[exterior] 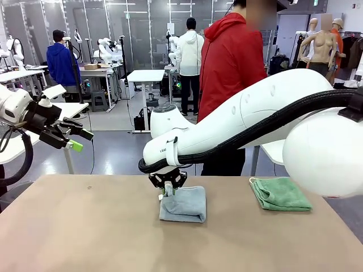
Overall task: Fold the towels and place them in the basket.
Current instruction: When a person lays out a Towel with hook on the table, fold it in half twice.
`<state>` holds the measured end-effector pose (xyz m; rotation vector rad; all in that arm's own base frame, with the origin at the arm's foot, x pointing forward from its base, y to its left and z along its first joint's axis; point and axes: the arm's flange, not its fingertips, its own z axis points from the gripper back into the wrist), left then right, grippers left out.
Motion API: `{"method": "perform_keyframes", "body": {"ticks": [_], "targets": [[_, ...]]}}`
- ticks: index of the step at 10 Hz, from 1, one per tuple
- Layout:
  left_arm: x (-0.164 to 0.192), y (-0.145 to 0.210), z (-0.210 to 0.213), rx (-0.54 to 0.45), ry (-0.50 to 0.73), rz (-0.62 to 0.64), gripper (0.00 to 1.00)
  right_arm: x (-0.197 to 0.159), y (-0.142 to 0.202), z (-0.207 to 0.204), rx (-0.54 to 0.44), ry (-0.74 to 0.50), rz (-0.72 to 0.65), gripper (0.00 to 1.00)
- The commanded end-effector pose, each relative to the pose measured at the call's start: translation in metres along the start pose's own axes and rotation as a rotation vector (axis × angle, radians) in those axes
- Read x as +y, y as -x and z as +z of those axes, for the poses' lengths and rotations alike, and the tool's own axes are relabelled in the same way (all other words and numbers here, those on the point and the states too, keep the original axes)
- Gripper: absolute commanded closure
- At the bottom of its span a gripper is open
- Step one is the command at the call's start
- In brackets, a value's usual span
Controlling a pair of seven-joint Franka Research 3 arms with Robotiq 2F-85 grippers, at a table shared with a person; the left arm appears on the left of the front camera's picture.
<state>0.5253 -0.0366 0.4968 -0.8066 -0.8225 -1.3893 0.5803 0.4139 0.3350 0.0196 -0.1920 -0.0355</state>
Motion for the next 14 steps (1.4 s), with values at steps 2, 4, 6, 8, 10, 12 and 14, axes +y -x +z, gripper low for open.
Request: {"method": "perform_keyframes", "body": {"ticks": [2, 4, 6, 8, 10, 12, 14], "targets": [[0.000, 0.000, 0.001, 0.010, 0.002, -0.004, 0.00, -0.002, 0.013, 0.018, -0.043, -0.030, -0.027, 0.33], [0.000, 0.000, 0.001, 0.010, 0.002, -0.004, 0.00, -0.028, 0.025, 0.042, -0.051, -0.037, -0.022, 0.13], [0.000, 0.000, 0.001, 0.010, 0.002, -0.004, 0.00, -0.068, 0.028, 0.058, -0.054, -0.080, -0.035, 0.00], [0.000, 0.000, 0.001, 0.010, 0.002, -0.004, 0.00, -0.105, 0.031, 0.071, -0.045, -0.145, -0.059, 0.00], [0.000, 0.000, 0.001, 0.010, 0.002, -0.004, 0.00, -0.138, 0.033, 0.081, -0.020, -0.182, -0.123, 0.00], [0.000, 0.000, 0.001, 0.010, 0.002, -0.004, 0.00, -0.163, 0.024, 0.083, 0.074, -0.230, -0.097, 0.00], [0.000, 0.000, 0.001, 0.010, 0.002, -0.004, 0.00, -0.175, 0.021, 0.083, 0.078, -0.221, -0.069, 0.00]]}}
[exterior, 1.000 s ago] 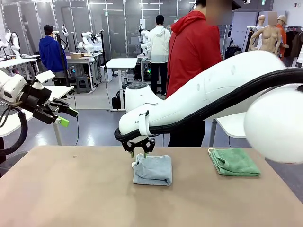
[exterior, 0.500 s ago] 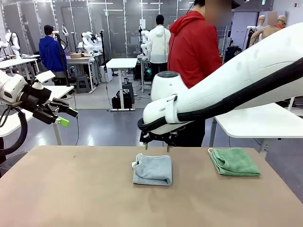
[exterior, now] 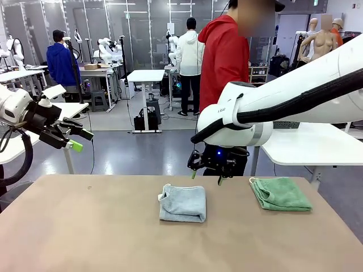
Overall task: Fold the towels and place them in the basket.
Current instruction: When a person lays out a Towel with hook on the table, fold it in half twice.
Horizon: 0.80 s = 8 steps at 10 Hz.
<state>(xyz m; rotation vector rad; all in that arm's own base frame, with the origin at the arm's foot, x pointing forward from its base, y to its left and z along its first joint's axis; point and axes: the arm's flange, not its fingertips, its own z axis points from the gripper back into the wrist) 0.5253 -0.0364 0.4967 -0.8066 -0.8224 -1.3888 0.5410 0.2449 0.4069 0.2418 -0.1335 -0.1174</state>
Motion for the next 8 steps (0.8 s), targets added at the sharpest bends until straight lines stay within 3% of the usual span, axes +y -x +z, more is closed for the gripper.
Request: {"method": "perform_keyframes", "body": {"ticks": [1, 2, 8], "targets": [[-0.0001, -0.0003, 0.0009, 0.010, 0.003, -0.005, 0.00, -0.0065, 0.0010, 0.0030, 0.031, 0.012, 0.058, 0.00], [-0.0001, -0.0003, 0.0009, 0.010, 0.003, -0.005, 0.00, 0.0000, 0.0000, 0.0000, 0.000, 0.000, 0.000, 0.00], [-0.0001, -0.0003, 0.0009, 0.010, 0.003, -0.005, 0.00, 0.0000, 0.0000, 0.0000, 0.000, 0.000, 0.000, 0.00]]}}
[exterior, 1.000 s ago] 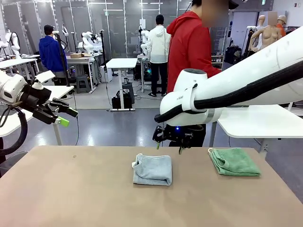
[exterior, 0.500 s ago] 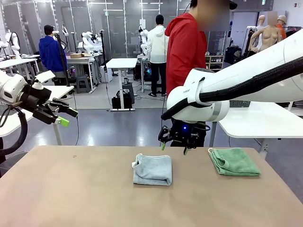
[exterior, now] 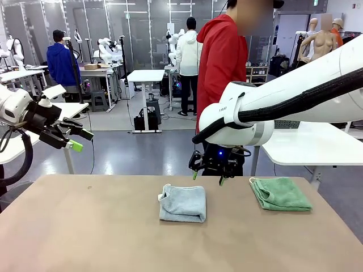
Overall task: Fold the towels and place them in the basket.
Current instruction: When a person lays out a Towel with hook on the table, fold it in half twice, then stack the folded Towel with hook on the right side of the table.
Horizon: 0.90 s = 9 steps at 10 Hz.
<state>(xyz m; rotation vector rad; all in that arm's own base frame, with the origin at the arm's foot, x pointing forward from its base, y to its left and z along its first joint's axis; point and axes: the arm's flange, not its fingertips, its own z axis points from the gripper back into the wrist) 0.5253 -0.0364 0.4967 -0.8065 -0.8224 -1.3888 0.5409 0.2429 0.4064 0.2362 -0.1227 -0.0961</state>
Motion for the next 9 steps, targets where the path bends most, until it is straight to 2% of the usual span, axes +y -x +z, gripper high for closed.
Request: {"method": "perform_keyframes", "body": {"ticks": [1, 8, 9], "targets": [[0.000, 0.000, 0.001, 0.010, 0.003, -0.005, 0.00, 0.002, 0.000, 0.000, -0.013, -0.005, -0.020, 0.00], [0.000, 0.000, 0.001, 0.010, 0.003, -0.005, 0.00, 0.000, 0.000, 0.000, 0.000, 0.000, 0.000, 0.00], [0.000, 0.000, 0.001, 0.010, 0.003, -0.005, 0.00, -0.011, -0.001, -0.009, 0.012, -0.085, -0.017, 0.00]]}}
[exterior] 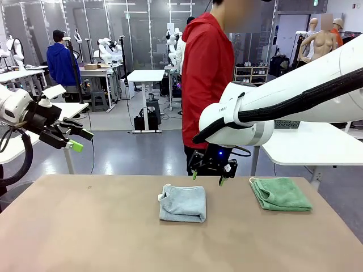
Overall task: Fold the towels and place them in the basket.
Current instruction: Stack the folded Towel with hook on the right side of the table.
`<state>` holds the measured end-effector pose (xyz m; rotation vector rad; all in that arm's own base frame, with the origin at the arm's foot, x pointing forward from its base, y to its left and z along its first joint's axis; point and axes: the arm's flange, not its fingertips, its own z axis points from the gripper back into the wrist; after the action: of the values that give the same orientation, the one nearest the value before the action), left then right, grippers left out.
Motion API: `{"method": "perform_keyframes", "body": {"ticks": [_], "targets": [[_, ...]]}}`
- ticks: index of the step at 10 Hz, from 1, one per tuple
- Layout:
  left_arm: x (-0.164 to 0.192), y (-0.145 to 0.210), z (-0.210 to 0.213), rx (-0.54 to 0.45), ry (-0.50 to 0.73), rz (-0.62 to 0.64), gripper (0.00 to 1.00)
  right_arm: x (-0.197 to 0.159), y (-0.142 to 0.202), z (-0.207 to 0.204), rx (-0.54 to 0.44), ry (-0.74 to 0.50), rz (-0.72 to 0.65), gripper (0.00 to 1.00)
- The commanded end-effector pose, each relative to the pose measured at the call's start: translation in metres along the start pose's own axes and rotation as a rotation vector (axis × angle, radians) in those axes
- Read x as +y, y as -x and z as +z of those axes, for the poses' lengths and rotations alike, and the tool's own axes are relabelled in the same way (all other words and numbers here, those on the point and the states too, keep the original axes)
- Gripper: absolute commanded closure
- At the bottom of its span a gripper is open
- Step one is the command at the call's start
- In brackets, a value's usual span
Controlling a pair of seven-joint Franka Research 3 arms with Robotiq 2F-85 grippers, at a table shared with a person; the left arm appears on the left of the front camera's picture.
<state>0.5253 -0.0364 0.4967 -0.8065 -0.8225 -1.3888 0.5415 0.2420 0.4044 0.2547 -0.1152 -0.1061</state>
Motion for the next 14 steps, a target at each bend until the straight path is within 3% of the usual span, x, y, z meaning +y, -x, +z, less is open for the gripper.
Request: {"method": "perform_keyframes", "body": {"ticks": [1, 9, 14], "targets": [[0.000, 0.000, 0.001, 0.010, 0.003, -0.005, 0.00, -0.016, -0.002, -0.015, 0.001, -0.067, -0.014, 0.00], [0.000, 0.000, 0.001, 0.010, 0.003, -0.005, 0.00, -0.042, -0.013, -0.087, 0.017, -0.069, 0.032, 0.00], [0.000, 0.000, 0.001, 0.010, 0.003, -0.005, 0.00, -0.033, -0.022, -0.103, 0.023, -0.110, 0.042, 0.00]]}}
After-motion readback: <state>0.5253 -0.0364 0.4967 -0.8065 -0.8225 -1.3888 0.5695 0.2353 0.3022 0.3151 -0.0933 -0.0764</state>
